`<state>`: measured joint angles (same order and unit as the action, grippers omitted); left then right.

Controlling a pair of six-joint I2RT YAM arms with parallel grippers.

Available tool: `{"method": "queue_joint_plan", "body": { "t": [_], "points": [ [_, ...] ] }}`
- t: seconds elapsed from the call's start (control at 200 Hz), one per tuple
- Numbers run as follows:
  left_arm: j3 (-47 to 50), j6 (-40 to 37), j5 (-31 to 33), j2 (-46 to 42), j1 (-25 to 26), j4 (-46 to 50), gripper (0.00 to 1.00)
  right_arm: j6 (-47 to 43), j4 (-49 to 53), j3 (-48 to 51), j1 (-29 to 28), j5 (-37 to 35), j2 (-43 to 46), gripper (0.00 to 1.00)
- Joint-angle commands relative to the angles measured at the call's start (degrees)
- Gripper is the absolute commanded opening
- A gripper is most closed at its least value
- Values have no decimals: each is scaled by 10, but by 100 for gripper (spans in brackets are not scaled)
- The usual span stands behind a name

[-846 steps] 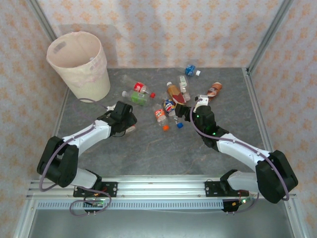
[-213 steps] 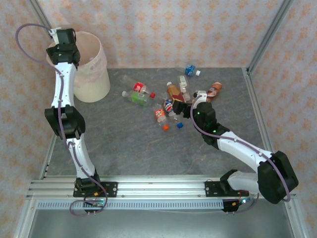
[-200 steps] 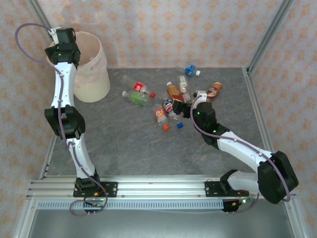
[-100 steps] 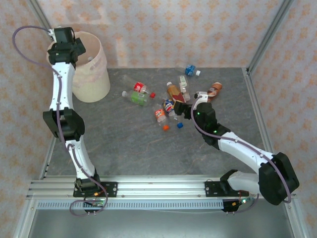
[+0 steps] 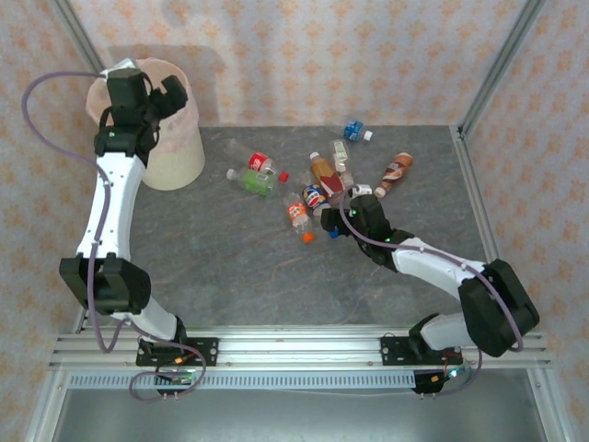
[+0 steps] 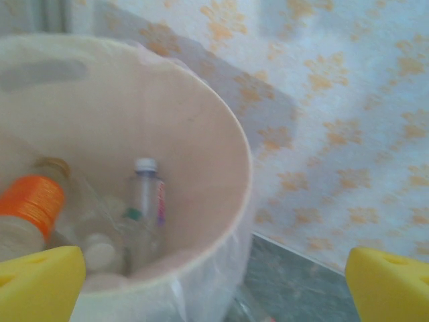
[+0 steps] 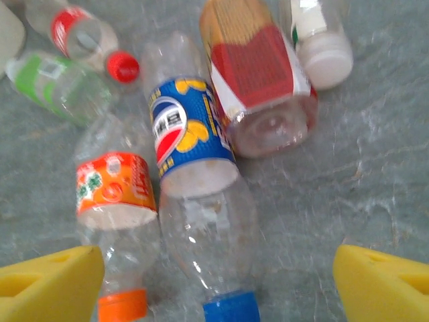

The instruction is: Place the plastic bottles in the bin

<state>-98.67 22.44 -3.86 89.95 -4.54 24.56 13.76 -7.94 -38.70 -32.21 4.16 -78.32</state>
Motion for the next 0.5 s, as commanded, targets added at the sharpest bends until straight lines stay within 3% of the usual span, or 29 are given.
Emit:
{"method": "queue_joint_plan", "body": {
  "t": [0.0,0.26,0.495],
  "points": [
    [53,42,-51,-37,28,-67,100,8,36,-30,-4,3,-21,86],
    [193,73,-72,-124,142,-105,100,-10,83,-90,-4,45,-105,83],
    [315,166,-111,-158,164,-154,100,-12,113,-137,-5,8,-170,80]
  ]
}}
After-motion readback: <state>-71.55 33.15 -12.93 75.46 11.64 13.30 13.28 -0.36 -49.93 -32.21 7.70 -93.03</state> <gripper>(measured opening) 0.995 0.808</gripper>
